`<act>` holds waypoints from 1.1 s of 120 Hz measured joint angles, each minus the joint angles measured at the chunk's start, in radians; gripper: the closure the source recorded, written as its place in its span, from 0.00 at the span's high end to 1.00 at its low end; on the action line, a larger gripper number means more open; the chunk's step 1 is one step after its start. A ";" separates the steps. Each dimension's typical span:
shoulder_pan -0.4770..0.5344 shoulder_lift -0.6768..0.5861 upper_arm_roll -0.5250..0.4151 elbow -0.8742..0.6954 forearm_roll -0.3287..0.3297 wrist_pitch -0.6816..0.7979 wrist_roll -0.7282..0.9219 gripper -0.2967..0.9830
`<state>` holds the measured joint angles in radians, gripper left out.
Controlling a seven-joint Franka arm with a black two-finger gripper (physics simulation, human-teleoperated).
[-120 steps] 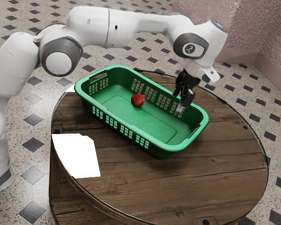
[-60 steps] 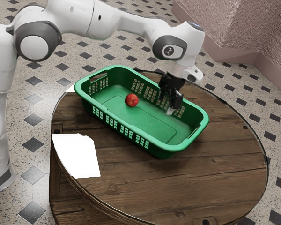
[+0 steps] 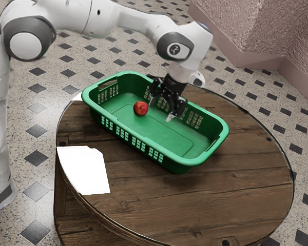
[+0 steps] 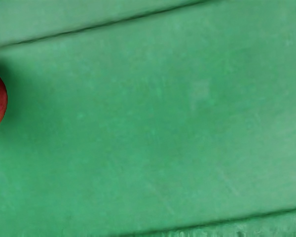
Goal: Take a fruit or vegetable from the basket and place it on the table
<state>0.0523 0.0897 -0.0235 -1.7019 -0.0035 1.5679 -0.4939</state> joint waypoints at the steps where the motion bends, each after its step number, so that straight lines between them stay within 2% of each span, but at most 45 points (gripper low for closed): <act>1: 0.000 -0.007 0.000 -0.007 0.001 -0.004 -0.004 0.77; 22: -0.009 -0.124 0.034 -0.139 0.022 -0.050 -0.077 0.77; 53: 0.004 -0.289 0.073 -0.318 0.035 0.036 -0.129 0.77; 75: 0.001 -0.298 0.086 -0.368 0.043 0.128 -0.132 0.77; 93: 0.004 -0.293 0.150 -0.371 0.067 0.179 -0.124 0.77; 132: 0.004 -0.235 0.195 -0.350 0.080 0.295 -0.105 0.77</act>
<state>0.0559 -0.1458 0.1717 -2.0521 0.0770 1.8633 -0.5986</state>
